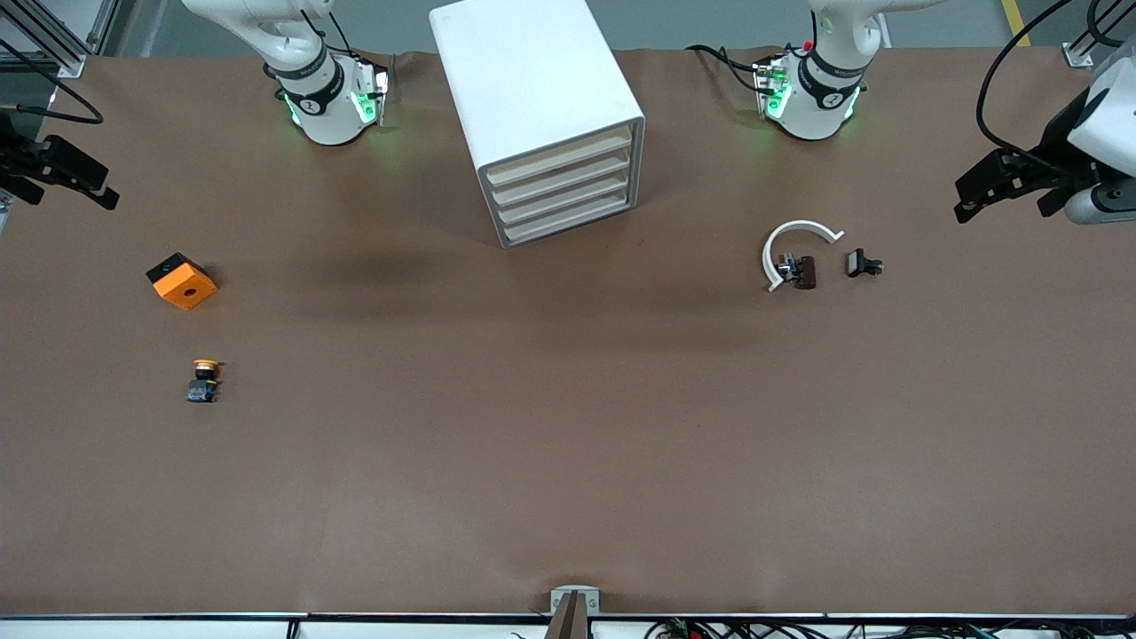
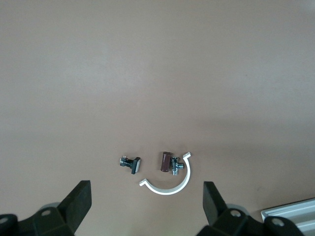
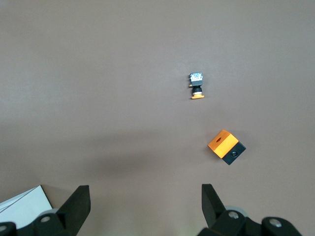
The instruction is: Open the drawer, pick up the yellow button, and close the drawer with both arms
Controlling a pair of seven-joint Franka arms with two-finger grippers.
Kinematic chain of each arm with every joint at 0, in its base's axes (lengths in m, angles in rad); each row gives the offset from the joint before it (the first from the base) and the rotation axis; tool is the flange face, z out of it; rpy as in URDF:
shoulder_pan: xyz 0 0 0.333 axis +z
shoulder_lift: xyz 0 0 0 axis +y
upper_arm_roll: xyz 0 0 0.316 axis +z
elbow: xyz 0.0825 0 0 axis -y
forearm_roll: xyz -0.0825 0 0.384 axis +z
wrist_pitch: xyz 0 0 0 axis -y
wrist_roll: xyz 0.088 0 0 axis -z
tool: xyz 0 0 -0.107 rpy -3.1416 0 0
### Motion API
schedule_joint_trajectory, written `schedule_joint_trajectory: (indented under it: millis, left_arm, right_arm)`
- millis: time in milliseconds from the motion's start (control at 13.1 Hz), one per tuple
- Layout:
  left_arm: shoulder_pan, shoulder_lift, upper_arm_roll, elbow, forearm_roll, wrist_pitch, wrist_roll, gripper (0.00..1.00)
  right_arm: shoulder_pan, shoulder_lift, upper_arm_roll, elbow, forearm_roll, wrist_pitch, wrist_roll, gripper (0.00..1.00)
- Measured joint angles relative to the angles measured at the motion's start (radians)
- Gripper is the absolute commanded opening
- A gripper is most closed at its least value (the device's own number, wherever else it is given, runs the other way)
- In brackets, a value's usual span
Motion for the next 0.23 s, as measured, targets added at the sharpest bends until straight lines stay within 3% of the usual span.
schedule_joint_trajectory:
  millis: [229]
  left_arm:
    - [0.0,0.0,0.0,0.001,0.001,0.0,0.0,1.0]
  right_arm:
    - [0.0,0.0,0.0,0.0,0.0,0.002,0.0,1.0]
